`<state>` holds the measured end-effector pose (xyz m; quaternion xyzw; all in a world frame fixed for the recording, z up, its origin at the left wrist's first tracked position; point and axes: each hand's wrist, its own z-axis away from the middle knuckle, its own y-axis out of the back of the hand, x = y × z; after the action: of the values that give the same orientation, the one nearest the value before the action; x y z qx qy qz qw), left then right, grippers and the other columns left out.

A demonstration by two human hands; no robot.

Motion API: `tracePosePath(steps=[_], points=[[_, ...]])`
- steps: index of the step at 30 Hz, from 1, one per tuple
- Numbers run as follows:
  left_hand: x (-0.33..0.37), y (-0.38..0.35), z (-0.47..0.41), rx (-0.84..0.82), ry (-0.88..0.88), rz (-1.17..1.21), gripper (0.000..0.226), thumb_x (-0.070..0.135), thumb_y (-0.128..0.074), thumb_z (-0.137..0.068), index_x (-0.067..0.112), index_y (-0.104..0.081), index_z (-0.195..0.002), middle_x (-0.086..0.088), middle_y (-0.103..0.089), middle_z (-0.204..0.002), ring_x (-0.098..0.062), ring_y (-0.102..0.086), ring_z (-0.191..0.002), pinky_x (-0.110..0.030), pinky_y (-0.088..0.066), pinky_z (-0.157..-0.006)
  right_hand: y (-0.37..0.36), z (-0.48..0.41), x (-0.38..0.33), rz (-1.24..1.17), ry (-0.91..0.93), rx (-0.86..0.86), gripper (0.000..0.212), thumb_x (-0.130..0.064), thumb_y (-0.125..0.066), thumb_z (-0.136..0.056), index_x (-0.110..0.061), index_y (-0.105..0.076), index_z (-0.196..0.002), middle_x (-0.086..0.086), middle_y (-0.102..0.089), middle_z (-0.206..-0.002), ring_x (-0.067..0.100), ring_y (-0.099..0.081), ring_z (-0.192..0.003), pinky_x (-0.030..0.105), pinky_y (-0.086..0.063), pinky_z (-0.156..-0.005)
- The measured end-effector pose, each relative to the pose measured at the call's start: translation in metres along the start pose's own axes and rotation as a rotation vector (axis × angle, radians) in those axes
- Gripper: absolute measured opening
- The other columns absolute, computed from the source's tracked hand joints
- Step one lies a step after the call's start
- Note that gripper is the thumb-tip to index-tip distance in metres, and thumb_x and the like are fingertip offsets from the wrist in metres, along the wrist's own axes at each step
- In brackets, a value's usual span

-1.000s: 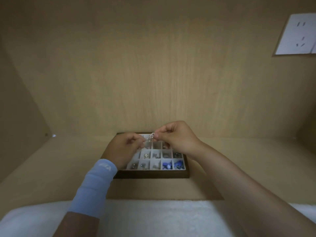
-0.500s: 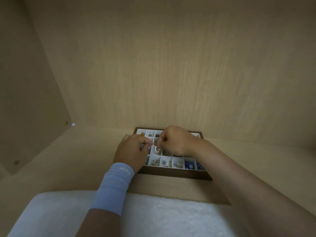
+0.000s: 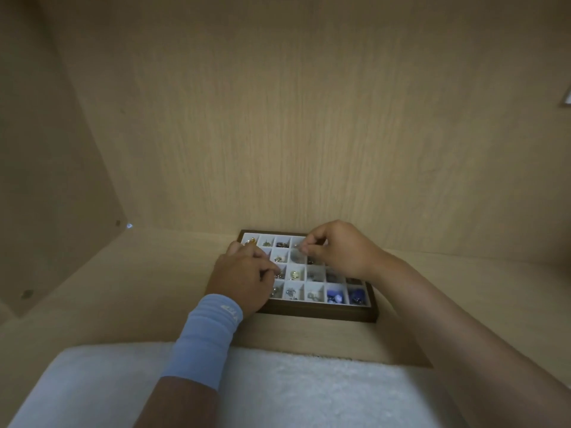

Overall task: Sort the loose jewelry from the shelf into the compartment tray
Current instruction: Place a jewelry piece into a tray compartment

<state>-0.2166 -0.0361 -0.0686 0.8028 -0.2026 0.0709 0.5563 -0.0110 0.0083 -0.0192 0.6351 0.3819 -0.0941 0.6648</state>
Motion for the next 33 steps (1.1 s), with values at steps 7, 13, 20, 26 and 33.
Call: tracePosePath(steps=[7,13,20,26,33], points=[[0.02,0.003,-0.004,0.1,-0.011,0.073,0.019,0.031,-0.054,-0.085,0.033,-0.073,-0.09,0.01,-0.065,-0.101,-0.016,-0.049,-0.101,-0.037,-0.047,-0.09,0.048,0.043,0.035,0.031,-0.051,0.027,0.013,-0.022,-0.067,-0.094,-0.025,-0.08,-0.093,-0.019,-0.072,-0.09,-0.009,-0.062,-0.083,0.009,-0.038,-0.068],[0.105,-0.014,-0.02,-0.089,-0.168,0.167,0.016,0.031,-0.057,-0.091,0.037,-0.067,-0.102,0.011,-0.062,-0.11,-0.011,-0.047,-0.11,-0.037,-0.043,-0.099,0.081,0.079,0.08,0.157,-0.168,-0.031,0.014,-0.016,-0.069,-0.09,-0.025,-0.079,-0.092,-0.017,-0.072,-0.088,-0.002,-0.065,-0.082,0.003,-0.04,-0.067],[0.17,-0.051,-0.029,-0.235,-0.272,0.057,0.025,0.049,-0.062,-0.083,0.037,-0.07,-0.103,0.014,-0.062,-0.111,-0.013,-0.045,-0.113,-0.035,-0.032,-0.104,0.092,0.092,0.105,0.177,-0.23,-0.096,0.01,-0.02,-0.076,-0.079,-0.03,-0.078,-0.079,-0.015,-0.073,-0.075,-0.001,-0.064,-0.071,0.016,-0.049,-0.07],[0.183,-0.064,-0.03,-0.274,-0.304,-0.049,0.022,0.048,-0.059,-0.088,0.039,-0.074,-0.101,0.013,-0.067,-0.107,-0.014,-0.049,-0.11,-0.034,-0.026,-0.105,0.089,0.091,0.115,0.208,-0.234,-0.134,0.012,-0.017,-0.08,-0.075,-0.023,-0.081,-0.086,-0.009,-0.075,-0.078,0.001,-0.063,-0.072,0.02,-0.049,-0.071],[0.18,-0.067,-0.029,-0.219,-0.329,-0.128,0.02,0.042,-0.055,-0.089,0.031,-0.072,-0.09,0.013,-0.067,-0.1,-0.013,-0.05,-0.101,-0.03,-0.026,-0.094,0.079,0.086,0.124,0.038,-0.212,-0.045,0.014,-0.009,-0.077,-0.082,-0.018,-0.08,-0.092,-0.011,-0.07,-0.076,-0.006,-0.058,-0.067,0.012,-0.044,-0.07]])
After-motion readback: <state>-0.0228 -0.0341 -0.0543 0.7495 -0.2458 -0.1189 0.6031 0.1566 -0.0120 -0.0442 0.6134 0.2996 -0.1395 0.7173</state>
